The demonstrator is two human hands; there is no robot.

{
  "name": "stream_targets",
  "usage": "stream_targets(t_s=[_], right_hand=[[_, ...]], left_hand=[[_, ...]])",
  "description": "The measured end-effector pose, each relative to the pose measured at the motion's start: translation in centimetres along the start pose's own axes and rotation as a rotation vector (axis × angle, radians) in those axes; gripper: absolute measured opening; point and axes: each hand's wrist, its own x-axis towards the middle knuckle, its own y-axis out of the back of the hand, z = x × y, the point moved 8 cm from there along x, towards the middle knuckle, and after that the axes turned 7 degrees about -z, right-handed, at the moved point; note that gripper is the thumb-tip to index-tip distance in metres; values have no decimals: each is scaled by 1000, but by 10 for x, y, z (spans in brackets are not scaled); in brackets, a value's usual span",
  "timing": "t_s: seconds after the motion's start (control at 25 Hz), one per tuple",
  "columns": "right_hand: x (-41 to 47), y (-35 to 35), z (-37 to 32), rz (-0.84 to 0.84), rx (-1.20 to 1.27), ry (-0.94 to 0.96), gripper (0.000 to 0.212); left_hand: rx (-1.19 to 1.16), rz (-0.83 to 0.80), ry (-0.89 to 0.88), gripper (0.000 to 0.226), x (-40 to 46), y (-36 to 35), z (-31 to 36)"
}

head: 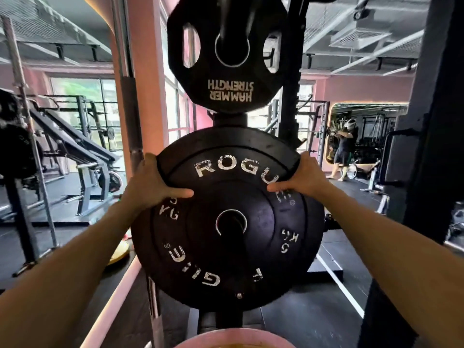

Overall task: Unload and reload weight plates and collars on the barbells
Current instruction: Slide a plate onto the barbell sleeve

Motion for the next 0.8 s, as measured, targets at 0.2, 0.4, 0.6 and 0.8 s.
stream_targets(t_s=[0.2,0.4,0.6,0.8], right_hand=[[-10,0,0,3,69,-19,113],[-40,13,-8,35,102,3,108],[-85,28,-19,10,69,11,109],[-149,52,-35,-19,82,59,115]], left_hand=[[3,6,-31,119,-2,2,4],[-21,-26,0,113,-22,12,16],[-9,-43,17,134,-68,35,36],[16,-33,49,116,-136,70,61]])
